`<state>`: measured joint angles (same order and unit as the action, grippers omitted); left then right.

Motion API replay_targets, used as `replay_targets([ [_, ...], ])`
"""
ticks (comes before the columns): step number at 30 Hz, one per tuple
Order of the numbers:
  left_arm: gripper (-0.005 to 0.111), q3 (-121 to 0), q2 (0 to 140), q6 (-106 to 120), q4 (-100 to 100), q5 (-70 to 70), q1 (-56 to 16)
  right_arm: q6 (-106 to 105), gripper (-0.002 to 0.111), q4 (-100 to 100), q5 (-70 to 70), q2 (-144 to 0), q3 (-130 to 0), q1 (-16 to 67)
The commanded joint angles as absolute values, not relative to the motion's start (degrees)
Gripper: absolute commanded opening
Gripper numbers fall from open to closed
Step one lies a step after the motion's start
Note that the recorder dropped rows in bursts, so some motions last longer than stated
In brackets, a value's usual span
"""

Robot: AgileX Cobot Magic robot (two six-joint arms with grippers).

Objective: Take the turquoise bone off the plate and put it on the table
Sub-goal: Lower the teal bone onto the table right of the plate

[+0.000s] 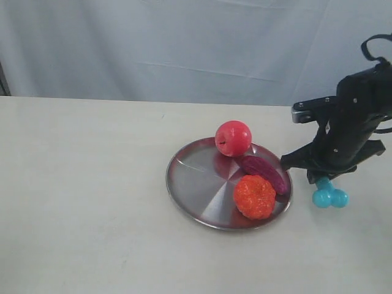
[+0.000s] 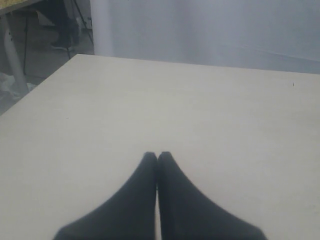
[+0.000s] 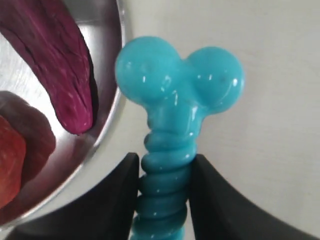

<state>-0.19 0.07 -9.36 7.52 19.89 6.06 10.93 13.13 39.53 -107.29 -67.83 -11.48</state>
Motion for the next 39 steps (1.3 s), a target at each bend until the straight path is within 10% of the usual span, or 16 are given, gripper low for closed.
replay_targets([
  [1, 0.0, 0.0, 0.0, -9.4, 7.5, 19.7, 5.8, 12.6, 0.0, 13.1, 34.5, -110.5, -67.7, -11.8],
  [28, 0.0, 0.0, 0.0, -9.3, 7.5, 19.7, 5.8, 16.6, 0.0, 14.9, 30.0, -115.6, -67.9, -11.8],
  [36, 0.0, 0.0, 0.0, -9.3, 7.5, 19.7, 5.8, 16.6, 0.066, 15.3, 31.0, -115.6, -67.9, -11.8],
  [39, 0.0, 0.0, 0.0, -9.3, 7.5, 19.7, 5.8, 16.6, 0.061, 16.3, 31.7, -115.6, -67.9, -11.8],
])
